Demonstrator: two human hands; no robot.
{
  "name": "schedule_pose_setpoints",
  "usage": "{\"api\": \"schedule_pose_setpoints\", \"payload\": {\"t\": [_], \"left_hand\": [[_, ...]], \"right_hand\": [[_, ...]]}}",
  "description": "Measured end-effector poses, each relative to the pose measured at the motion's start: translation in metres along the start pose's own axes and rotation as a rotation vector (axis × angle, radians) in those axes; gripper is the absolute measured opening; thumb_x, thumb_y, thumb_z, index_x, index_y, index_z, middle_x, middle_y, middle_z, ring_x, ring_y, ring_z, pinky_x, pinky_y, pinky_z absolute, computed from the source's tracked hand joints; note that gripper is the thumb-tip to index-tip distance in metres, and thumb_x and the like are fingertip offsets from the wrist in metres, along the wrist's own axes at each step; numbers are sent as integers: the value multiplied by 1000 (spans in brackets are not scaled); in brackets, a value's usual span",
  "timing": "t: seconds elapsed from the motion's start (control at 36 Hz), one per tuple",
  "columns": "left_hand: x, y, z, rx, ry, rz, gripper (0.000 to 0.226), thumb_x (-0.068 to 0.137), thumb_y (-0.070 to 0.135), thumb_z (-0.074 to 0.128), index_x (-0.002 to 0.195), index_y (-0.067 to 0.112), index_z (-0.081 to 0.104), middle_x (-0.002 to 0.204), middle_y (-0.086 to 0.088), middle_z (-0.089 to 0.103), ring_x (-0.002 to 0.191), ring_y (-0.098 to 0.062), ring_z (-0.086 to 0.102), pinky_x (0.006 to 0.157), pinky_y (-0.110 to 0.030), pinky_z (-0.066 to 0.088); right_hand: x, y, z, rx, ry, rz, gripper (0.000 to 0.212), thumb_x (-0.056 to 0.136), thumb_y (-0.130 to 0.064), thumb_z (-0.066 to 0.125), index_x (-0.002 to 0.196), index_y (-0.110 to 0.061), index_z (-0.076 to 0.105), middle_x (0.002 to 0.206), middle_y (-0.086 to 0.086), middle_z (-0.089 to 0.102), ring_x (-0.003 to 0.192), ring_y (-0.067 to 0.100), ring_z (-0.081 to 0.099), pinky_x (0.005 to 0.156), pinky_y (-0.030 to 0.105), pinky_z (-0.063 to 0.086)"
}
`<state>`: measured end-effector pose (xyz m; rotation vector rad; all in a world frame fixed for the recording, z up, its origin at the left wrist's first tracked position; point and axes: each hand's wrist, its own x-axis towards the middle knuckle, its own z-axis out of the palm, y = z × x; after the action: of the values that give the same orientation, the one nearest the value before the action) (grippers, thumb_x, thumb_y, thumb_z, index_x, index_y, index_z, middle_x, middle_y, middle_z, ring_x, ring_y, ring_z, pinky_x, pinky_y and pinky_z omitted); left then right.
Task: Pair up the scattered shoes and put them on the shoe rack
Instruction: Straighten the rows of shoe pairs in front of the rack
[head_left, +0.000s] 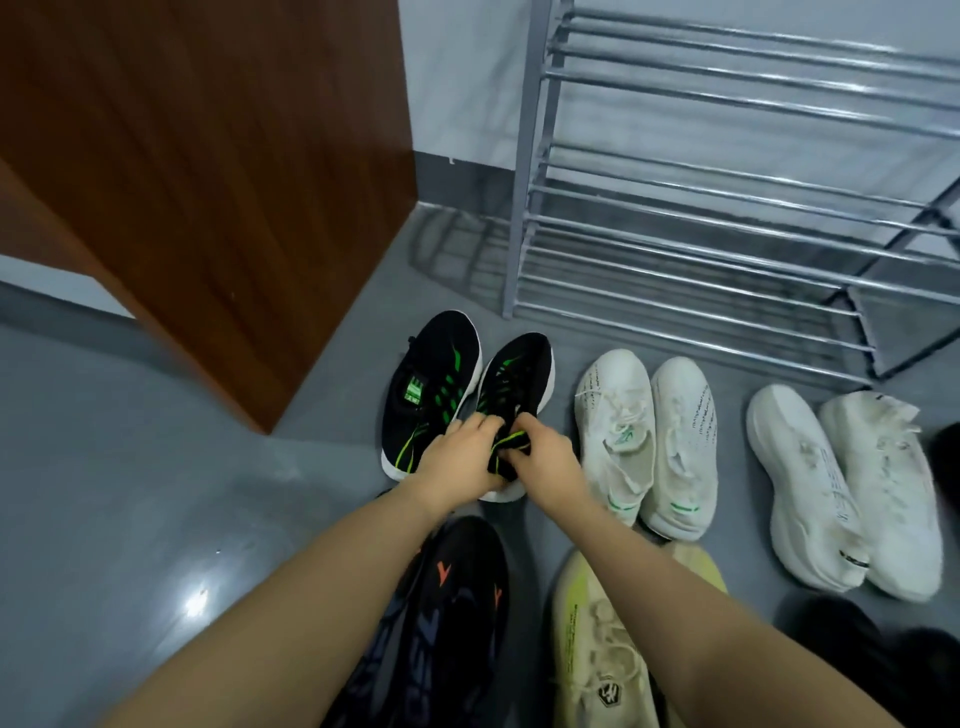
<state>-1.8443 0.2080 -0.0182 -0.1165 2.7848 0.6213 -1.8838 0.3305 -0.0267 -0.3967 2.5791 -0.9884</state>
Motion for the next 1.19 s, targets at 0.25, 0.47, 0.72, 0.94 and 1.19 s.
{"api": "schedule_pose_setpoints", "payload": {"t": [0.25,0.47,0.72,0.94,1.19], "left_hand": [[0,20,-21,-279,139,-42,17,85,27,63,93,23,48,100,5,49,104,-24,46,90,-44,43],[-19,27,-41,-70,356,-68,10,94,15,47,103,12,49,110,0,50,104,-19,46,62,-33,37],[-34,9,-78,-117,608,-166,8,97,14,41,101,8,45,109,-4,48,106,-21,45,67,-37,42],[-42,-43,-95,-67,692,-248,5,96,8,42,101,7,44,108,-5,44,104,-22,45,63,-32,38],[-45,-100,-87,92,645,-319,20,94,2,44,114,5,44,118,-7,44,113,-21,45,63,-25,43]], "right_hand": [[-6,-16,-28,56,176,-160,8,86,-13,59,92,-14,55,93,1,56,86,20,54,74,37,46],[-19,-39,-30,85,247,-240,11,88,-13,58,99,-12,60,105,-1,56,89,16,57,77,37,49],[-9,-87,-24,326,328,-366,24,88,-5,59,110,-16,60,107,-9,49,93,1,53,81,14,44],[24,-86,7,134,127,-123,35,85,-8,57,119,-13,49,120,7,44,110,20,47,89,34,44],[38,-70,62,-132,-216,63,70,83,-38,67,142,-28,32,140,10,28,129,36,32,105,44,37]]}}
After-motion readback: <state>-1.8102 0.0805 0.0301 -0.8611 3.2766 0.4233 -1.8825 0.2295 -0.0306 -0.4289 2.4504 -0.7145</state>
